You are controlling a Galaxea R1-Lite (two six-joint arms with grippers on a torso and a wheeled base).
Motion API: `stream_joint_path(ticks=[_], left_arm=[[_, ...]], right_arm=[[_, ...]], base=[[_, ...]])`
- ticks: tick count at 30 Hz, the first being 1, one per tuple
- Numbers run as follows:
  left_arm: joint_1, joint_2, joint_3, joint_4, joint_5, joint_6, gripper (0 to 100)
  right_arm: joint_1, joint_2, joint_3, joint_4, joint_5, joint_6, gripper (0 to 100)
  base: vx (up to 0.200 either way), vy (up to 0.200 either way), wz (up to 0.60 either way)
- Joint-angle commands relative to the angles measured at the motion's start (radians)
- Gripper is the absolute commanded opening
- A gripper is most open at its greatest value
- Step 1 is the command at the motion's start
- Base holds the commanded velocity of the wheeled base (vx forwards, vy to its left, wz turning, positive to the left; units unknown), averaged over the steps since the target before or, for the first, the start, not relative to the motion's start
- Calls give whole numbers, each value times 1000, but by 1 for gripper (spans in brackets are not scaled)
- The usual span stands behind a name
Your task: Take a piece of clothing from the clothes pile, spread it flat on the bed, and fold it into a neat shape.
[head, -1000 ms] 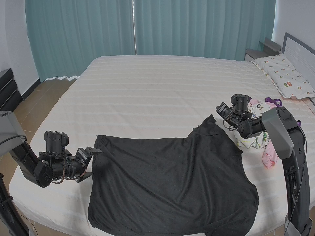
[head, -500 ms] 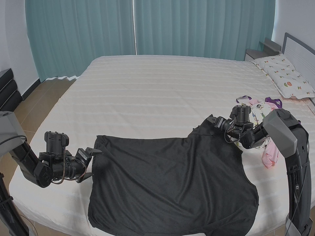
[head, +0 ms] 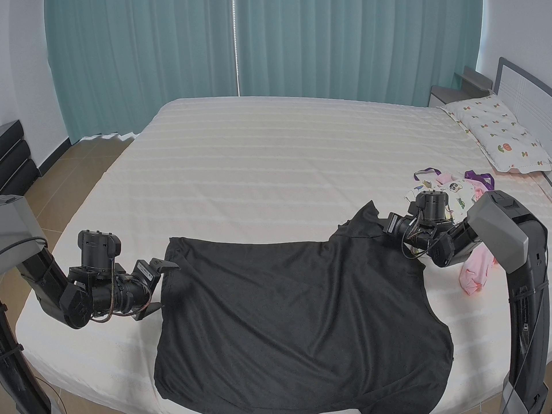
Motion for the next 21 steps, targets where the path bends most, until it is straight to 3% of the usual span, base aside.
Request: stream_joint_path(ticks=[1,11,16,17,21], left_arm=[[5,9,-4,0,0,-1,100],[8,8,-4,0,2,-3,100],[11,9,-6,0,0,-3,100],[11,9,-6,0,2,-3,100],[11,9,-6,0,0,-3,100]], right_arm=[[-15,-5,-6,-3,-2,2,0],[-38,-3,-6,-44,-30,31,0],[-41,-25,32,-40,-7,51,0],[-41,-25,36,-41,4,51,100],[-38,-31,49,-44,36,53,100]], base=[[0,0,0],[0,0,0],[0,0,0],[0,0,0],[0,0,0]])
